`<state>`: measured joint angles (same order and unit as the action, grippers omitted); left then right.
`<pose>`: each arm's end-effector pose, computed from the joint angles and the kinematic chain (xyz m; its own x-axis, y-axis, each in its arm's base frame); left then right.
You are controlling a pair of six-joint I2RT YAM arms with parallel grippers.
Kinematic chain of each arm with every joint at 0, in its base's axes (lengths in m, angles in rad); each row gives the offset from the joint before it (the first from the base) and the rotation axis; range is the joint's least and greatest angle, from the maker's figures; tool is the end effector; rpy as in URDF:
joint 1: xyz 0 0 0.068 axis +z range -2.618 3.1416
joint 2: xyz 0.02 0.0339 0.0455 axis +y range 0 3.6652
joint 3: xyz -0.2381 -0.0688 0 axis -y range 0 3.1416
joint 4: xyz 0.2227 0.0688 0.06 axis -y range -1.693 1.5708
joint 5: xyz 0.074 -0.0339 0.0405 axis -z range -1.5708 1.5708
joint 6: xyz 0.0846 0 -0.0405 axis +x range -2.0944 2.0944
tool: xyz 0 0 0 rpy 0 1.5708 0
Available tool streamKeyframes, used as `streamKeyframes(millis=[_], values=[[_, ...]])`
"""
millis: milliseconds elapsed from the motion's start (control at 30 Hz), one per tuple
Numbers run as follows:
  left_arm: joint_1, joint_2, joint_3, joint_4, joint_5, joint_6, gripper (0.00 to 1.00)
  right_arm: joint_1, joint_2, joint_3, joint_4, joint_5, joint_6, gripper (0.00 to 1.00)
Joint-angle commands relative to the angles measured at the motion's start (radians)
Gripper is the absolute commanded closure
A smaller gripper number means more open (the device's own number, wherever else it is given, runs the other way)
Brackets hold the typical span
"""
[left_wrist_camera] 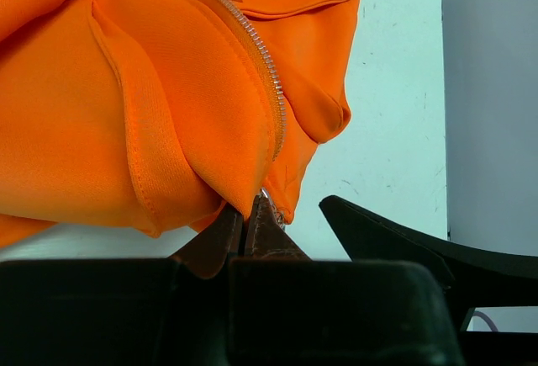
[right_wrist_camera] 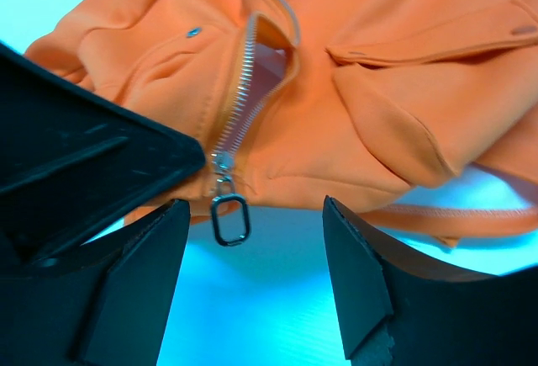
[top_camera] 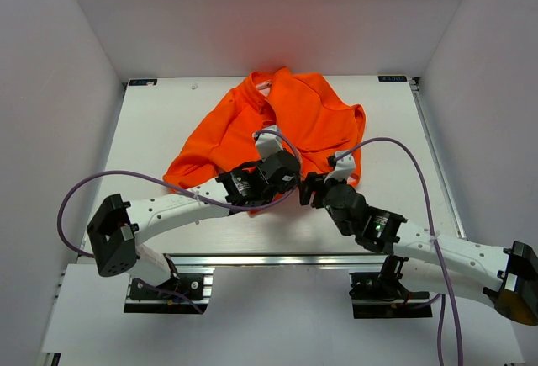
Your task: Zip up the jacket
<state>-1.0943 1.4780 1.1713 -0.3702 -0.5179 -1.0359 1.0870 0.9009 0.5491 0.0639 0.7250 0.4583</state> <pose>0.1947 -0.2859 0.2481 -0.6584 -0.3541 -0.6641 0.0562 0.8568 -0.5126 0.1583 0.1807 0.2407 -0.2807 0.1776 -0.9432 -0.2706 0.9282 0.2554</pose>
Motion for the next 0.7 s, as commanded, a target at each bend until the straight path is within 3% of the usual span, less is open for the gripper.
streamKeyframes(millis=[0, 233, 667], values=[[-0.012, -0.062, -0.001, 0.034, 0.042, 0.007, 1.00, -0.001, -0.007, 0.009, 0.109, -0.036, -0.044, 0.31], [-0.012, -0.065, -0.001, 0.028, 0.032, 0.007, 1.00, -0.001, 0.016, 0.020, 0.111, -0.056, -0.053, 0.45], [-0.012, -0.074, -0.004, 0.033, 0.024, 0.014, 1.00, -0.001, 0.053, 0.041, 0.082, -0.027, -0.050, 0.63]])
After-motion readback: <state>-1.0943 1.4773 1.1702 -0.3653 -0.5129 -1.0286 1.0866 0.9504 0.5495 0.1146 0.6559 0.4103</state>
